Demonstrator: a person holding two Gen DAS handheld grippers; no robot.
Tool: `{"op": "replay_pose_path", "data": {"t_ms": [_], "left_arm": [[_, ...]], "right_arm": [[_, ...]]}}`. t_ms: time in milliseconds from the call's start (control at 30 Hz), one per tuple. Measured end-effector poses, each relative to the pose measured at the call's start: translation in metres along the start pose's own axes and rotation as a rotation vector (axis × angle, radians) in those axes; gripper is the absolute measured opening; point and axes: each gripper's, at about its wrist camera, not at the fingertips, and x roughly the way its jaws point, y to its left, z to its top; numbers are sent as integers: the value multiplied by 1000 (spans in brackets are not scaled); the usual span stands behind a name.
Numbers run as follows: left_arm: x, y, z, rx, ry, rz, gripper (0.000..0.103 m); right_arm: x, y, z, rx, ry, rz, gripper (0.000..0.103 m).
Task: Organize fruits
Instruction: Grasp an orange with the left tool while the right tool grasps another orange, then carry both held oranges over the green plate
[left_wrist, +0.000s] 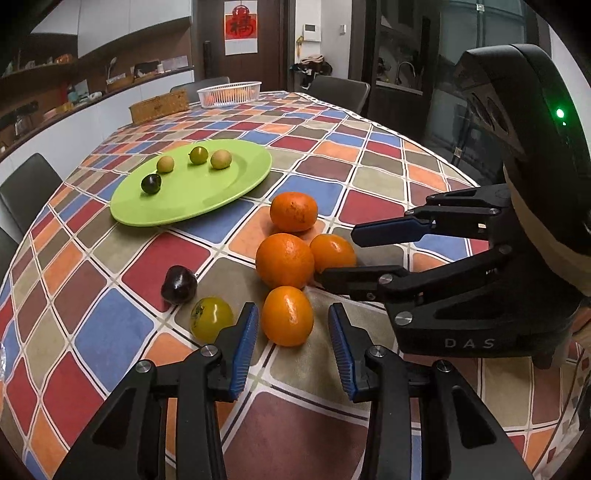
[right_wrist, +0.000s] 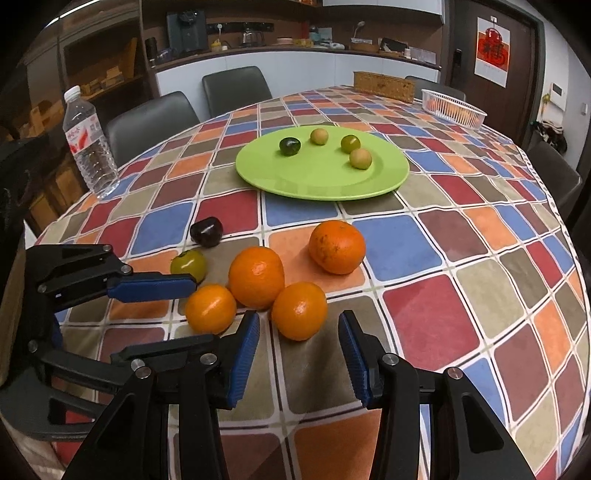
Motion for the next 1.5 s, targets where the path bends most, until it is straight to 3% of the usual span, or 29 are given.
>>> {"op": "replay_pose_path", "data": {"t_ms": [200, 433, 800, 1500], "left_arm": [[5, 4, 2, -14, 11, -5, 30], [6, 7, 2, -28, 16, -17, 30], [-8, 6, 3, -36, -13, -13, 29], [-68, 8, 15, -52, -156, 27, 29]], "right_arm": [[7, -2, 3, 3, 6, 3, 43], [14, -3, 3, 10, 23, 13, 34], [1, -2, -3, 44, 0, 3, 34], [-48, 14, 10, 91, -115, -18, 33]]}}
